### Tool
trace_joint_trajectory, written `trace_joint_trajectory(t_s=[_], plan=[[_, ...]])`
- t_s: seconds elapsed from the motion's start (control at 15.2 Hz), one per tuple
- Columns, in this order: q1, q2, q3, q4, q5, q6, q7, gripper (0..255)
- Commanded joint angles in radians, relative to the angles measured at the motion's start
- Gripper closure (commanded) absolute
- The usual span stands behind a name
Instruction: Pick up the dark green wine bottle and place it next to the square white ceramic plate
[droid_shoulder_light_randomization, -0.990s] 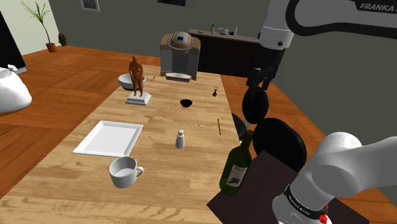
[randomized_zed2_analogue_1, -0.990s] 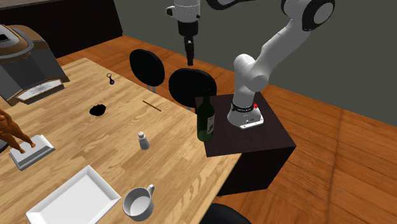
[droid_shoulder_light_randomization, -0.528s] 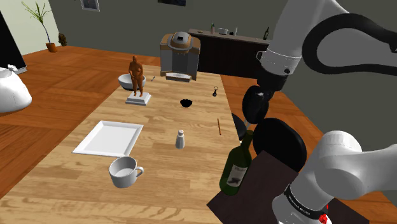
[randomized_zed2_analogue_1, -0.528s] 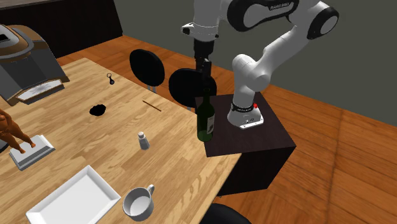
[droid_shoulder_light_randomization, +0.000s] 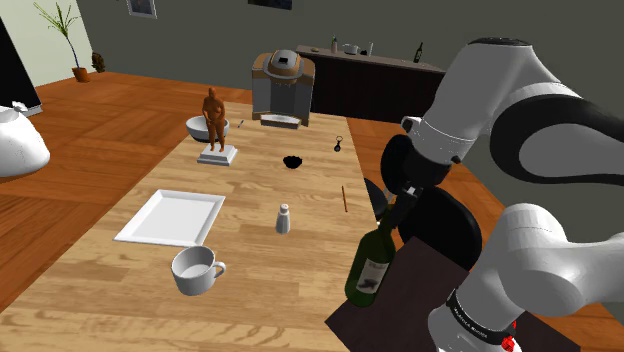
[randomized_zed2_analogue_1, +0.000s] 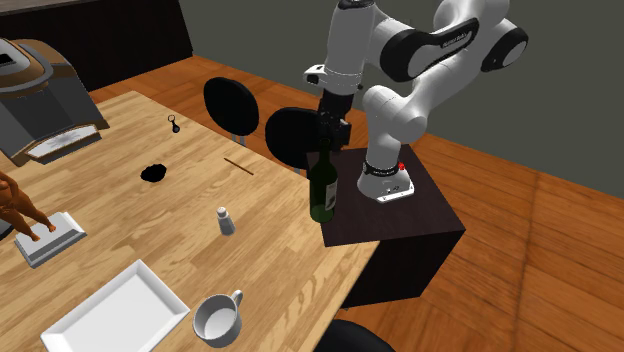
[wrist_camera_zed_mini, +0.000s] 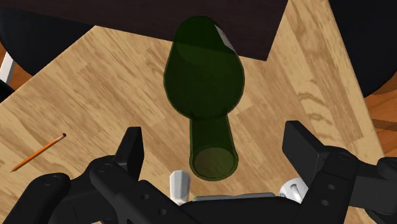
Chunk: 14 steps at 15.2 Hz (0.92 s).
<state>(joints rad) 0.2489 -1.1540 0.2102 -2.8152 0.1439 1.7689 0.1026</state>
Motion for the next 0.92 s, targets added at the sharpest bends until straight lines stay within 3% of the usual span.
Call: trace_joint_trajectory(t_s=[0.0, 0.66, 0.73, 0.86], plan=[[0.003, -0.001, 0.005, -0.025, 0.005, 0.025, 0.000, 0], [0.006, 0.001, 0.011, -0.059, 0.011, 0.061, 0.000, 0], [0.006, 0.001, 0.011, -0.059, 0.011, 0.061, 0.000, 255], [0.006, 0.001, 0.011, -0.059, 0.011, 0.061, 0.000, 255]])
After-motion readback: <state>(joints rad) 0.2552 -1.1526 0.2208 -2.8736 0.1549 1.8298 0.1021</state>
